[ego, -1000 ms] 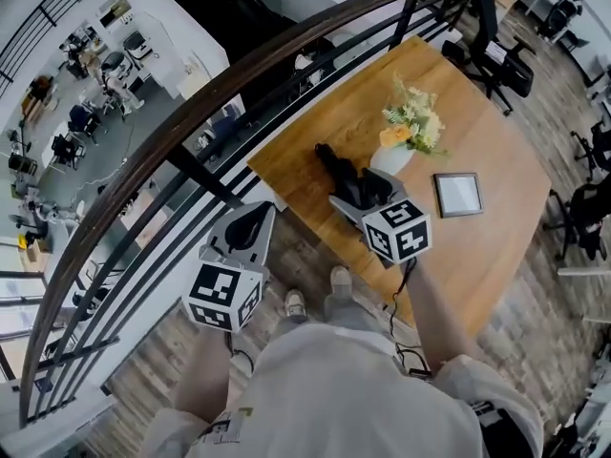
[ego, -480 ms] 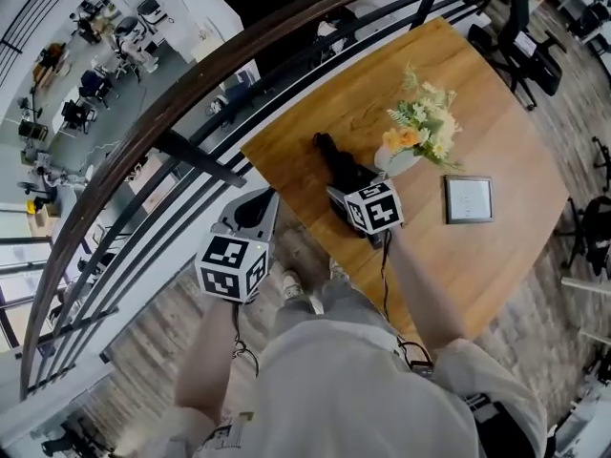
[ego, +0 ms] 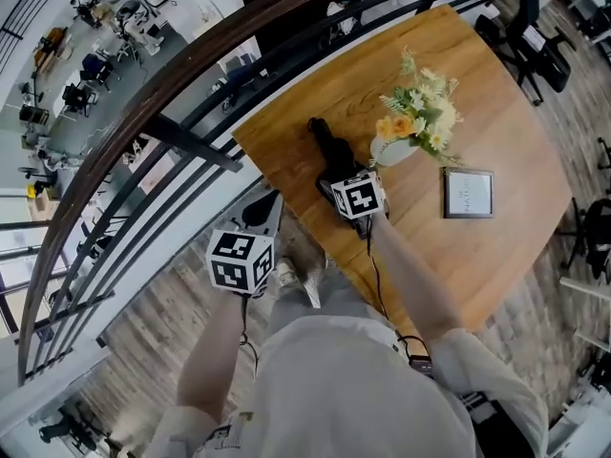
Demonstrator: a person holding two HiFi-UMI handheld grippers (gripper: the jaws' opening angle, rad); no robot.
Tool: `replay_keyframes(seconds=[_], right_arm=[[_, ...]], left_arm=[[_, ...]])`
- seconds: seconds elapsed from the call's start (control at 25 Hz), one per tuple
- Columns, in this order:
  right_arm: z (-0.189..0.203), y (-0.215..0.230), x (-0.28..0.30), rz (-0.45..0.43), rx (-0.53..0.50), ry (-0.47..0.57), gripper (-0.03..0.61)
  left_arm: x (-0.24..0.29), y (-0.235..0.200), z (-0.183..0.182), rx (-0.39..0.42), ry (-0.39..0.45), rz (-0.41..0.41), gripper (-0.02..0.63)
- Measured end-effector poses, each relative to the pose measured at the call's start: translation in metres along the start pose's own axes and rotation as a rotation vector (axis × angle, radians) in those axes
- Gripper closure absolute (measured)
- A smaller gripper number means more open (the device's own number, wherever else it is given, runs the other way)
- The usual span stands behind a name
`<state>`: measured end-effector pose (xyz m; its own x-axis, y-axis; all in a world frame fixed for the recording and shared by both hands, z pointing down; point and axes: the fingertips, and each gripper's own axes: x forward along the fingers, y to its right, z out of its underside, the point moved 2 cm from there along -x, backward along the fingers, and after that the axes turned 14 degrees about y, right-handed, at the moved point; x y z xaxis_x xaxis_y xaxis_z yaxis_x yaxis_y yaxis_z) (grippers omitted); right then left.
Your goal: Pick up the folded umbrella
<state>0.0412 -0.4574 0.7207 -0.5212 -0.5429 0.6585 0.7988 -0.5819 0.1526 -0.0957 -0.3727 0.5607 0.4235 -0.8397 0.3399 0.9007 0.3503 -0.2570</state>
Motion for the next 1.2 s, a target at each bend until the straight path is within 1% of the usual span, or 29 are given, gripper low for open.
replay_keyframes(seconds=[0.16, 0.24, 0.28, 0.36, 0.44, 0.52, 0.6, 0.68, 0.8, 0.88, 1.0, 1.2], right_arm=[[0.009, 0.015, 0.018, 0.066, -0.137, -0.07, 0.176], [0.014, 0.011, 0.019, 0.063, -0.144, -0.109, 0.186], [0.017, 0.004, 0.015, 0.063, -0.133, -0.127, 0.197], [0.024, -0.012, 0.006, 0.063, -0.113, -0.157, 0.241], [0.03, -0.016, 0.003, 0.032, -0.083, -0.179, 0.274], [0.027, -0.009, 0.004, -0.016, 0.015, -0.185, 0.295], [0.018, -0.01, 0.004, -0.059, 0.123, -0.162, 0.302], [0.006, -0.022, 0.002, -0.087, 0.161, -0.11, 0.304], [-0.026, -0.044, -0.01, -0.137, 0.175, 0.004, 0.304], [-0.057, -0.059, -0.024, -0.175, 0.15, 0.088, 0.302], [-0.113, -0.086, -0.059, -0.223, 0.086, 0.236, 0.301], [-0.212, -0.119, -0.144, -0.241, 0.012, 0.524, 0.296]], left_arm=[[-0.007, 0.001, 0.009, -0.045, -0.007, -0.031, 0.597], [-0.027, -0.001, 0.013, -0.068, -0.004, -0.039, 0.597], [-0.043, -0.004, 0.015, -0.075, -0.003, -0.042, 0.597], [-0.076, -0.012, 0.022, -0.088, -0.004, -0.05, 0.597], [-0.087, -0.017, 0.026, -0.095, -0.005, -0.059, 0.597], [-0.079, -0.018, 0.024, -0.088, -0.001, -0.064, 0.597], [-0.07, -0.02, 0.021, -0.083, 0.003, -0.063, 0.597], [-0.066, -0.024, 0.017, -0.081, 0.01, -0.06, 0.597], [-0.061, -0.029, 0.005, -0.062, 0.035, -0.058, 0.597], [-0.061, -0.032, -0.006, -0.048, 0.058, -0.059, 0.597], [-0.074, -0.034, -0.03, -0.019, 0.106, -0.059, 0.597], [-0.107, -0.03, -0.085, 0.065, 0.212, -0.047, 0.597]])
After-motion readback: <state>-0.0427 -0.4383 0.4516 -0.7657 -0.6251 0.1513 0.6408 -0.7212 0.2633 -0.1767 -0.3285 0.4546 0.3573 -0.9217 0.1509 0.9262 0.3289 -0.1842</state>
